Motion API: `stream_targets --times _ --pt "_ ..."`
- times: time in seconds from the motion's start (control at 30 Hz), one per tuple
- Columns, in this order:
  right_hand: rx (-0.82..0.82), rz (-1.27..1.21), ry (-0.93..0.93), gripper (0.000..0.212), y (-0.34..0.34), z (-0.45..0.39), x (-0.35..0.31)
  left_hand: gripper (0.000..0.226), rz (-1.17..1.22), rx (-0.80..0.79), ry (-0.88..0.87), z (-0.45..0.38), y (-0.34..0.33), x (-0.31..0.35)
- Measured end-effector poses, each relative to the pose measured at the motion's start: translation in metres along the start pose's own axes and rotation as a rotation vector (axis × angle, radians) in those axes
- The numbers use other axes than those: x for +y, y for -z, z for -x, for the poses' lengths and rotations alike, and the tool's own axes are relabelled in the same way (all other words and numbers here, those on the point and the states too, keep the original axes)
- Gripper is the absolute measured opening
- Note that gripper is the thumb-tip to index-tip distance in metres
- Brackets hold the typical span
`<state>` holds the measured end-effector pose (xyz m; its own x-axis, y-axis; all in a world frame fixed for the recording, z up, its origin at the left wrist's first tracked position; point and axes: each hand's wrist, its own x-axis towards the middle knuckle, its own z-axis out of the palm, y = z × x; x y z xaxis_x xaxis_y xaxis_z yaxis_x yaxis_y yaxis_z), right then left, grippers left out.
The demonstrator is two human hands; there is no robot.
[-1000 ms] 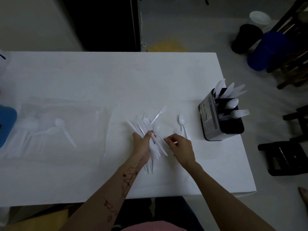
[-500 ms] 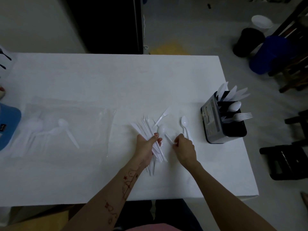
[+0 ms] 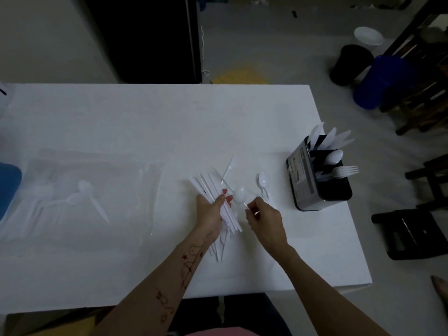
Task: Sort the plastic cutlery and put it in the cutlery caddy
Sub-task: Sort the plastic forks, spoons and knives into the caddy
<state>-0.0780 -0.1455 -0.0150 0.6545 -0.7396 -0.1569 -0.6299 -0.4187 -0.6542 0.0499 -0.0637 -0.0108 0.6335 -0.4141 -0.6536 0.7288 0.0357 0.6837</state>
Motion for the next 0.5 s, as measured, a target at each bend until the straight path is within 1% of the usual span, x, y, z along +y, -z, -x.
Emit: stream_targets --times 0.03,0.1,0.17,0.23,0.3,0.33,0.43,0.47,0.5 --pt "0.036 -0.013 -0.03 0.009 -0.004 -0.001 0.001 0.036 0.009 0.015 0.001 -0.001 0.001 0.001" --pt "0.116 -0.064 -0.148 0.009 -0.008 -0.005 0.004 0.038 0.03 0.033 0.011 -0.002 0.003 0.004" --pt "0.168 -0.153 -0.262 0.012 -0.009 -0.009 0.006 0.04 0.033 0.034 0.02 -0.003 0.006 0.006" --pt "0.235 -0.175 -0.262 0.013 -0.006 -0.01 0.003 0.04 0.028 0.03 0.019 -0.004 0.008 0.006" --pt "0.289 -0.123 -0.137 0.009 -0.002 -0.009 -0.001 0.043 0.029 0.028 0.011 -0.007 0.009 0.005" --pt "0.278 -0.1 -0.042 0.008 -0.002 -0.008 -0.004 0.047 0.02 0.027 0.006 -0.009 0.008 0.005" --pt "0.153 -0.005 0.232 0.008 -0.006 -0.007 -0.01 0.064 -0.019 0.021 0.011 -0.009 0.005 0.007" --pt "0.105 0.012 0.283 0.007 -0.008 -0.007 -0.012 0.064 -0.002 0.029 0.019 -0.011 0.005 0.008" --pt "0.055 0.012 0.309 0.005 -0.009 -0.008 -0.013 0.059 0.03 0.047 0.023 -0.012 0.005 0.009"
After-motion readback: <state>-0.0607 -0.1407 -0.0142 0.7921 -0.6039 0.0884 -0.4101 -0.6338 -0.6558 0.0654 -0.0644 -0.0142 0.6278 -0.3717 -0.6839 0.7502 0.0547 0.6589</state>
